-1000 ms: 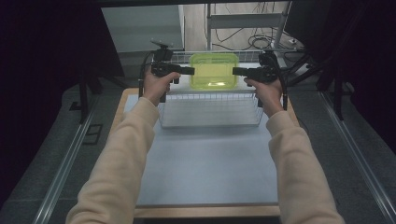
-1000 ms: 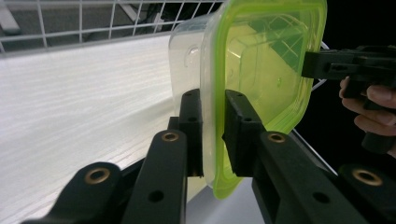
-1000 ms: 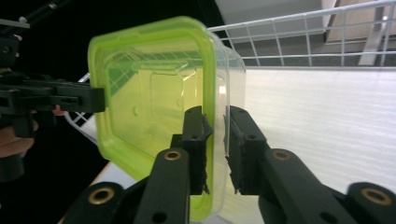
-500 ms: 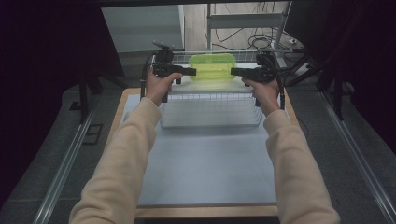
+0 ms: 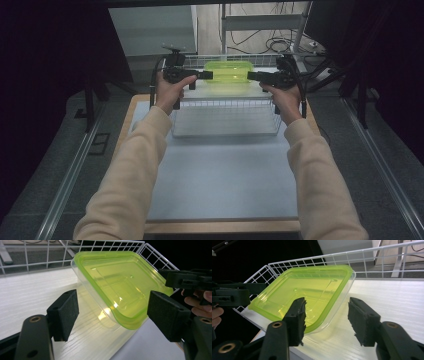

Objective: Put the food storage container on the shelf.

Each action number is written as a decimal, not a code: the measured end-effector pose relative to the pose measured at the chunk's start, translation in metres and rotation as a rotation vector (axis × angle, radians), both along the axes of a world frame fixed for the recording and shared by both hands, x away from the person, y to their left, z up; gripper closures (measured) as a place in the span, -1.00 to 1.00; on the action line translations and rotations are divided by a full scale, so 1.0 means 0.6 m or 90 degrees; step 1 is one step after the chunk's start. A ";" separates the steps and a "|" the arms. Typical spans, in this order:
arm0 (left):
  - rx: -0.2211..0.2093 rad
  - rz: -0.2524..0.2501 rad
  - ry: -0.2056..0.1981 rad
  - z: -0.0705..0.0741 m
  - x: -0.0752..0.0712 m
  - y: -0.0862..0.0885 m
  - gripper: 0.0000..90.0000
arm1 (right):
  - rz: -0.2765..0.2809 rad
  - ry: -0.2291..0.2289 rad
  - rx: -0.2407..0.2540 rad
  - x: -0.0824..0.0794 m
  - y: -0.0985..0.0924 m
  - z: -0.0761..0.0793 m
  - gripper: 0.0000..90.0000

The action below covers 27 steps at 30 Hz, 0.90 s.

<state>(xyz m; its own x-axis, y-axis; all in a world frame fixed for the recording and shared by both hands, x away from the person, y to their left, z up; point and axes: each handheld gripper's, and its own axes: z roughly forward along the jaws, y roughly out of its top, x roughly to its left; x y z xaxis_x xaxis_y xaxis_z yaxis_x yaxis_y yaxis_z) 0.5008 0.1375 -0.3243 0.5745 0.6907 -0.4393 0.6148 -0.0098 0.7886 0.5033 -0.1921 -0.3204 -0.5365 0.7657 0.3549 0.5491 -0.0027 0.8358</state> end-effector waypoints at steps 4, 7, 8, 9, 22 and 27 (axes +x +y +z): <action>0.010 0.007 -0.008 0.004 -0.010 0.002 -0.46 | 0.000 -0.010 -0.006 -0.010 -0.005 0.007 -0.03; 0.017 -0.001 -0.025 0.010 -0.030 0.010 -0.46 | 0.013 -0.025 -0.011 -0.026 -0.012 0.016 -0.11; 0.017 -0.001 -0.025 0.010 -0.030 0.010 -0.46 | 0.013 -0.025 -0.011 -0.026 -0.012 0.016 -0.11; 0.015 0.000 -0.028 0.011 -0.036 0.011 -0.46 | 0.018 -0.029 -0.012 -0.031 -0.014 0.017 -0.12; 0.033 -0.020 -0.096 -0.012 -0.177 0.038 -0.53 | 0.100 -0.109 -0.056 -0.146 -0.039 0.007 -0.27; 0.018 -0.036 -0.110 -0.056 -0.237 0.045 -0.52 | 0.133 -0.120 -0.045 -0.203 -0.060 -0.032 -0.30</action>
<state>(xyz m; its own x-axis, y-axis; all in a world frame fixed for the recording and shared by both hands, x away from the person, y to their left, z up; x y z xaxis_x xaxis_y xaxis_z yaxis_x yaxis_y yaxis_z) 0.3589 0.1643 -0.3577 0.6778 0.6660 -0.3115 0.4679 -0.0639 0.8815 0.3812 -0.2280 -0.3395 -0.7362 0.6514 0.1837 0.3668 0.1558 0.9172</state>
